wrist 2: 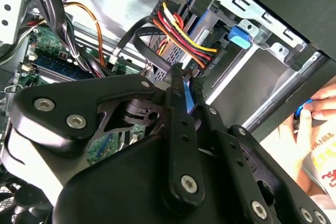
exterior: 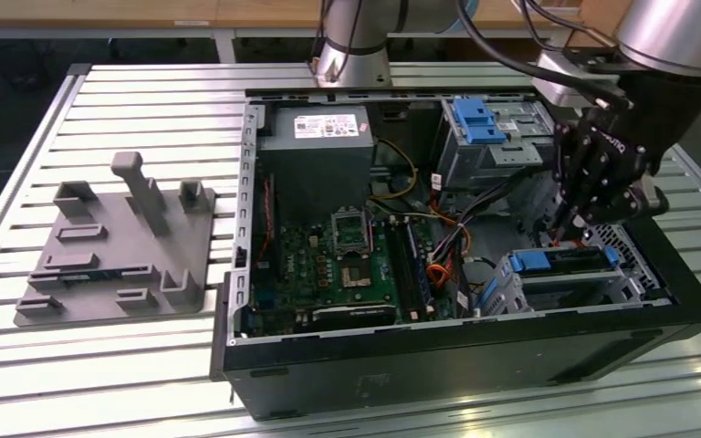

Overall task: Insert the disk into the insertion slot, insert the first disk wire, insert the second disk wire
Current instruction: 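Insert the second disk wire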

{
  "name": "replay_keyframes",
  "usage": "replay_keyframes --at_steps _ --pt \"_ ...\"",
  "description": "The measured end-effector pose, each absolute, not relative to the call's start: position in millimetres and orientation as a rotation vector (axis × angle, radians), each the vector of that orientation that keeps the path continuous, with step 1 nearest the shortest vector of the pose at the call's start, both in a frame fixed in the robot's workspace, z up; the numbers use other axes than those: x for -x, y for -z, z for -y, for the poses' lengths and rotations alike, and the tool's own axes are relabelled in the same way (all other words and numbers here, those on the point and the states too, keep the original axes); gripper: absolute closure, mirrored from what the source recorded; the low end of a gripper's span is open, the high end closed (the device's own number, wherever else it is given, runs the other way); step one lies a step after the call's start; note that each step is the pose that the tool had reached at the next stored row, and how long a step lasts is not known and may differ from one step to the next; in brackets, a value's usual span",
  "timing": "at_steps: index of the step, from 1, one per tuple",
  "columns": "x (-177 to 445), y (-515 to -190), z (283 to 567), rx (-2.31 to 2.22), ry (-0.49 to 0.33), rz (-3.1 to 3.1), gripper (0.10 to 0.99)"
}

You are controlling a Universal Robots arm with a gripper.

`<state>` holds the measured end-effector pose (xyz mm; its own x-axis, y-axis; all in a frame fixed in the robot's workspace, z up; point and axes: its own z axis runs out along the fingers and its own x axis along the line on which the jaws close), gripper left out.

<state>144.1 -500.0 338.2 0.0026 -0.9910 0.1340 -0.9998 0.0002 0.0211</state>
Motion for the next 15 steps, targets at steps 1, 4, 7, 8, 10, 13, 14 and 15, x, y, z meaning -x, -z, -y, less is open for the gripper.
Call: replay_keyframes --at_steps 1,4,7,8,10,13,14,15 --pt "-144.1 -338.2 501.8 -2.147 -0.114 2.145 0.886" --pt "-143.9 -338.1 506.3 -2.161 -0.086 2.158 0.886" --pt "-143.4 -338.2 510.4 -2.179 -0.051 2.175 0.886" --pt "-143.1 -338.1 512.2 -2.185 -0.038 2.181 0.886" --pt "-142.8 -338.1 515.3 -2.192 -0.025 2.187 0.886" --pt "-142.8 -338.2 515.6 -2.192 -0.024 2.187 0.886" --pt "-142.7 -338.2 515.6 -2.192 -0.024 2.187 0.886" --pt "-142.7 -338.2 515.6 -2.192 -0.024 2.187 0.886"
